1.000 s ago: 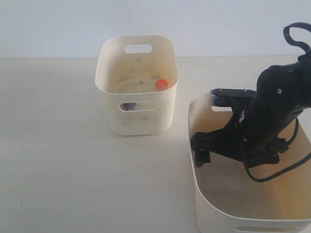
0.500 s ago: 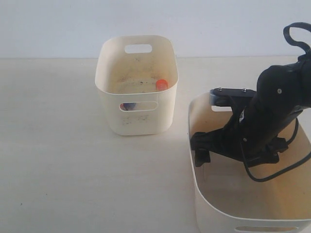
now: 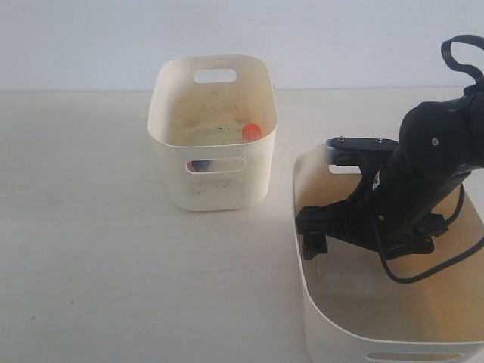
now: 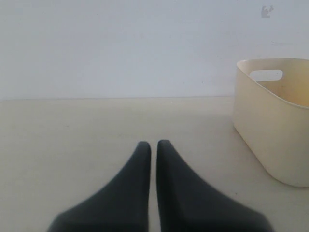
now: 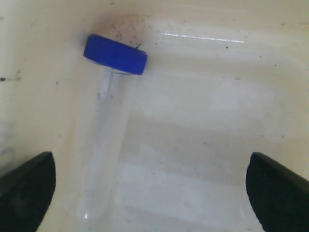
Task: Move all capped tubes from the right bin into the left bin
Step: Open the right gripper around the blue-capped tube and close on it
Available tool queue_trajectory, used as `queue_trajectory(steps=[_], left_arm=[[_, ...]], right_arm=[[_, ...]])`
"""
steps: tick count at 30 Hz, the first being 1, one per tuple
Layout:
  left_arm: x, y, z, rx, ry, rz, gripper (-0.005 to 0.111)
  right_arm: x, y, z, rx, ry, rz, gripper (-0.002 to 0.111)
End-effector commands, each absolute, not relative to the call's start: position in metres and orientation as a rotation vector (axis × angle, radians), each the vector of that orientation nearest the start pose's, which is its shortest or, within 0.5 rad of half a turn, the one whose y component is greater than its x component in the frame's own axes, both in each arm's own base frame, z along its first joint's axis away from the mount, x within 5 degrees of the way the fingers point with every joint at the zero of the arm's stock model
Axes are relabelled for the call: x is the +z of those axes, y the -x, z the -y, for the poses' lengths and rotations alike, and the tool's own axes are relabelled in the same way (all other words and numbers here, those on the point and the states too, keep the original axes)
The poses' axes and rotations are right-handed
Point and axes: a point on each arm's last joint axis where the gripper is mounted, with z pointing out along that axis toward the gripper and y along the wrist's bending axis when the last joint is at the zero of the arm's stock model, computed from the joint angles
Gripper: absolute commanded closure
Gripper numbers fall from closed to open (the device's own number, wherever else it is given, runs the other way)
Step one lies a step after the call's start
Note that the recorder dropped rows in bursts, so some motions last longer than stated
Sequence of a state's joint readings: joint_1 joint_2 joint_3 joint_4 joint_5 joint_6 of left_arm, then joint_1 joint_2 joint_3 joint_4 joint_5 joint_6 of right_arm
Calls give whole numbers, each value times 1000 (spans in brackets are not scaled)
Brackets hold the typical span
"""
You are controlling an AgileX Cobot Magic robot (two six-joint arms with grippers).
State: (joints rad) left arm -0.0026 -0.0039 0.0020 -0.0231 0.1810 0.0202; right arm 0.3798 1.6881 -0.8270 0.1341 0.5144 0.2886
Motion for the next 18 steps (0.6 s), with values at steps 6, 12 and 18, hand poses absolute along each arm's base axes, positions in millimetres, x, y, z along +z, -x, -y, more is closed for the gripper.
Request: queue_trajectory(steps=[6,12,18], left_arm=[[197,-56,1,-19,-3,-1658,103],[197,-56,1,-19,-3,-1658,103],[197,-56,1,-19,-3,-1658,103]], right_arm=[[153,-270,-115,263,-27,-2873,3],[153,-271,-115,268,-34,-2858,3],[153,-271,-115,268,-37,-2861,3]])
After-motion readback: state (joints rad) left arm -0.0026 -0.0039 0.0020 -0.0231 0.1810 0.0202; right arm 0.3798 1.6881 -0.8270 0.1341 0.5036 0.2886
